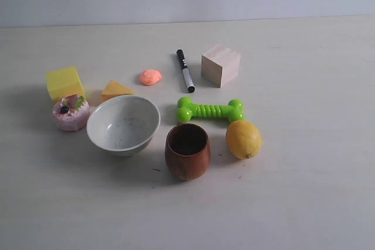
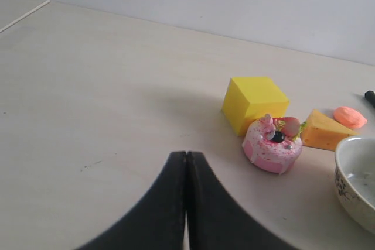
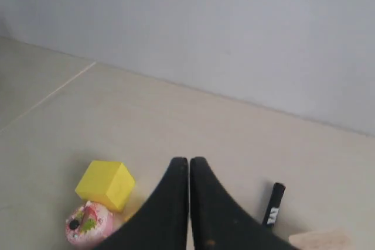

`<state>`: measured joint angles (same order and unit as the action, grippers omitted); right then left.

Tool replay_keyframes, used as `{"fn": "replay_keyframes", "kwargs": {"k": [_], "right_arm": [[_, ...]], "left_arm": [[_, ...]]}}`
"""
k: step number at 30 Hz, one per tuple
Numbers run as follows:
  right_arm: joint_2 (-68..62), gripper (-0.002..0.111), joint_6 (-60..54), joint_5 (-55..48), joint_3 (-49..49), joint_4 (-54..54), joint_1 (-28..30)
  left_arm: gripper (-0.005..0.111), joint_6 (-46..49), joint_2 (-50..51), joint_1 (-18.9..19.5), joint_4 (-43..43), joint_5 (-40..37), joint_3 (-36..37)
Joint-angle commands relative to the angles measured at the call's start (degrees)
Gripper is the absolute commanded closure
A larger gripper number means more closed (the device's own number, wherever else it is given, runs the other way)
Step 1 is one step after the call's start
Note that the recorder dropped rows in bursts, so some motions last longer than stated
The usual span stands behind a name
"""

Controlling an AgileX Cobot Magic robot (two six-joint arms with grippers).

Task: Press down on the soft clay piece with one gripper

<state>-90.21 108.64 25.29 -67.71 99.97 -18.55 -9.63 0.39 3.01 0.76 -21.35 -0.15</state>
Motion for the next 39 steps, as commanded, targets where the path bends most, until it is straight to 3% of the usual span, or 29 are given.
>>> {"fn": "replay_keyframes", "kwargs": {"k": [1,11,27,32,39], "right_arm": [[-7.6,0.106,3.8,-2.7,-0.3,0.0,-1.4],[-13.4,0.106,0.8,8.8,-0.7,0.0,-1.4],[-13.2,0.106,6.6,7.1,-0.7,-8.4,-1.4],[-13.2,0.106,-7.1,5.8,-0.7,-13.1,-1.4],[-16.3,0.106,-0.3,3.0,-7.1,-7.4,-1.4]], "left_arm": [[0.107,0.2,-0.4,-0.3,-0.4,0.0,0.1],[0.107,0.2,-0.4,-0.3,-0.4,0.0,0.1],[0.107,0.2,-0.4,-0.3,-0.4,0.0,0.1],[0.107,0.2,-0.4,-0.3,-0.4,0.0,0.1],[0.107,0.2,-0.4,-0.3,-0.4,0.0,0.1]]}}
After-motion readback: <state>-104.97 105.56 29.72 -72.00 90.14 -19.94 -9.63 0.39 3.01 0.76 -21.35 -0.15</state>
